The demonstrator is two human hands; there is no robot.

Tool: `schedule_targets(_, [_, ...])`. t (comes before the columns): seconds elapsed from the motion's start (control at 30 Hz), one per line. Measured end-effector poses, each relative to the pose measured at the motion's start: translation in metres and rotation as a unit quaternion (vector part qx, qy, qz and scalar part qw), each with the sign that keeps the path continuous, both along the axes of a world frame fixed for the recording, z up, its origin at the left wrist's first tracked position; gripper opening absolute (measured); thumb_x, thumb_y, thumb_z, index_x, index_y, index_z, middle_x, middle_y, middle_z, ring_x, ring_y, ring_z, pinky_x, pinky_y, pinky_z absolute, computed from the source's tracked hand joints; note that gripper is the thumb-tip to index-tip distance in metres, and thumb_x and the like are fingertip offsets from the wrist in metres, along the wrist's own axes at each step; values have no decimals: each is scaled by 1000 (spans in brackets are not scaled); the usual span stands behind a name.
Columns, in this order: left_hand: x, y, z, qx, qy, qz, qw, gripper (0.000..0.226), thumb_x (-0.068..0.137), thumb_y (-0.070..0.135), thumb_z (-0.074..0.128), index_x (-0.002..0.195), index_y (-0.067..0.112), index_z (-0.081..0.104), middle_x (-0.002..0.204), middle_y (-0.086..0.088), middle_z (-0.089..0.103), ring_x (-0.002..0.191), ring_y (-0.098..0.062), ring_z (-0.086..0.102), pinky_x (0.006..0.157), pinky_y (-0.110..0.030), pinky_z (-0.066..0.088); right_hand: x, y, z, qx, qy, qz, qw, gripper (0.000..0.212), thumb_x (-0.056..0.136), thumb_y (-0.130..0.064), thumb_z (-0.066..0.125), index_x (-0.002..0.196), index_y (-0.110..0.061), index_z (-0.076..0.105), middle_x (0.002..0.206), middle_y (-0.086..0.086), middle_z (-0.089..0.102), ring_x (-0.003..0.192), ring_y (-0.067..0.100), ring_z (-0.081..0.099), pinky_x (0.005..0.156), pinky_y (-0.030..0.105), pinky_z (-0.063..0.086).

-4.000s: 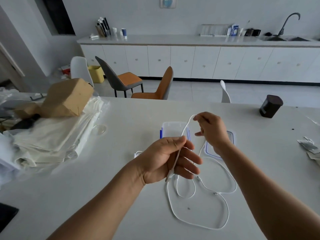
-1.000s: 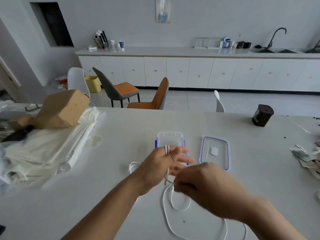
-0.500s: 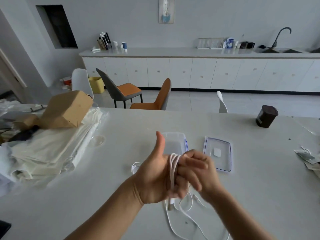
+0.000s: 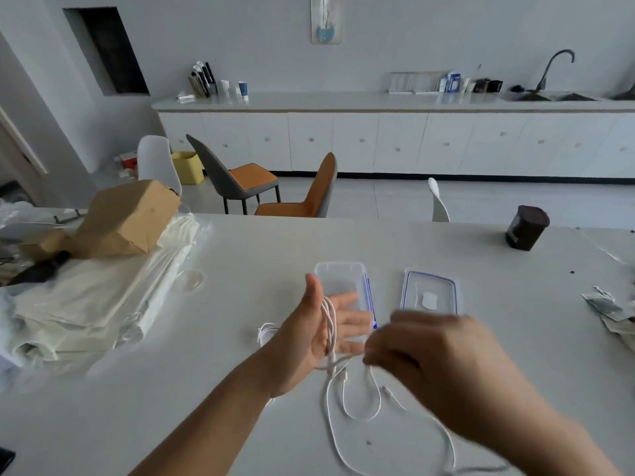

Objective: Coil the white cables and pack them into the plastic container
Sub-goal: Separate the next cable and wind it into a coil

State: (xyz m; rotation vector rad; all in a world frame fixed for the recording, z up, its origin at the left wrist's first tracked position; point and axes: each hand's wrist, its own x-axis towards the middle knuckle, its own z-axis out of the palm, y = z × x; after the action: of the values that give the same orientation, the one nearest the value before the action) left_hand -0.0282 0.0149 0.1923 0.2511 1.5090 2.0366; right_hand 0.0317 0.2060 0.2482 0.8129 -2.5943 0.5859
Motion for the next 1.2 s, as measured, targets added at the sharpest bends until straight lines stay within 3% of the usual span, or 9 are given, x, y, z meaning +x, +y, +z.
schedule_targets(0.2, [17, 10, 19, 51, -84, -187, 978, 126, 67, 93, 26, 129, -16, 48, 130, -44, 50, 118, -50, 55, 94, -53, 48, -75, -1, 0, -159, -137, 37, 977, 7, 83, -26, 75, 81, -19, 75, 70, -9, 69, 63, 11, 63, 60, 33, 52])
schedule_targets(0.3, [20, 9, 24, 123, -134, -166, 969, 108, 74, 90, 25, 110, -6, 58, 117, -41, 59, 106, -48, 63, 88, -50, 52, -80, -1, -35, -337, -273, 40, 900, 7, 86, -12, 73, 81, -7, 74, 54, -14, 59, 44, 2, 46, 46, 16, 40])
schedule_targets(0.47, [23, 9, 25, 147, -117, -116, 975, 93, 81, 85, 21, 91, 1, 61, 89, -26, 69, 73, -33, 71, 63, -36, 54, -36, -31, -78, -459, -389, 10, 799, 18, 88, -3, 59, 71, -8, 66, 58, -2, 62, 53, 14, 57, 50, 23, 48])
schedule_targets(0.57, [8, -6, 31, 272, -118, -61, 953, 92, 82, 80, 32, 98, -3, 68, 98, -28, 72, 86, -37, 73, 74, -41, 57, -4, -47, -103, -302, -350, -49, 885, 14, 91, -28, 54, 87, -17, 61, 53, -14, 49, 53, 6, 43, 52, 23, 40])
schedule_targets(0.67, [-1, -17, 37, 307, -95, 17, 947, 99, 80, 80, 36, 111, -10, 63, 118, -38, 62, 109, -49, 64, 93, -52, 54, 20, -46, -106, -122, -281, -67, 949, 14, 92, -49, 50, 104, -43, 55, 78, -24, 66, 80, 5, 64, 77, 23, 49])
schedule_targets(0.8, [-2, -8, 33, 162, -23, 106, 981, 102, 75, 79, 30, 126, -7, 51, 123, -37, 60, 118, -48, 58, 99, -51, 48, 35, -39, -63, 17, -93, -51, 994, 18, 73, -51, 48, 81, -37, 55, 60, -22, 64, 42, 11, 57, 37, 22, 45])
schedule_targets(0.9, [7, 5, 22, 19, 17, 71, 997, 101, 70, 82, 32, 119, -2, 55, 105, -24, 71, 99, -34, 69, 80, -38, 58, 21, -22, -16, 70, -5, -17, 997, 23, 77, -49, 55, 68, -28, 58, 61, -12, 59, 48, 14, 56, 35, 25, 39])
schedule_targets(1.07, [26, 12, 17, -30, 62, -105, 992, 101, 71, 89, 20, 101, 2, 61, 87, -19, 69, 71, -27, 65, 68, -37, 50, -27, -6, 36, 32, 7, 56, 998, 15, 79, -38, 69, 70, -25, 68, 62, -8, 61, 57, 12, 55, 47, 34, 47])
schedule_targets(1.2, [30, 9, 25, 22, 19, -182, 983, 94, 71, 91, 27, 88, 4, 60, 72, -11, 67, 53, -18, 62, 50, -26, 45, -62, -4, 24, -249, -235, 100, 934, 15, 72, -19, 85, 74, -10, 74, 65, 3, 70, 55, 11, 61, 53, 29, 50])
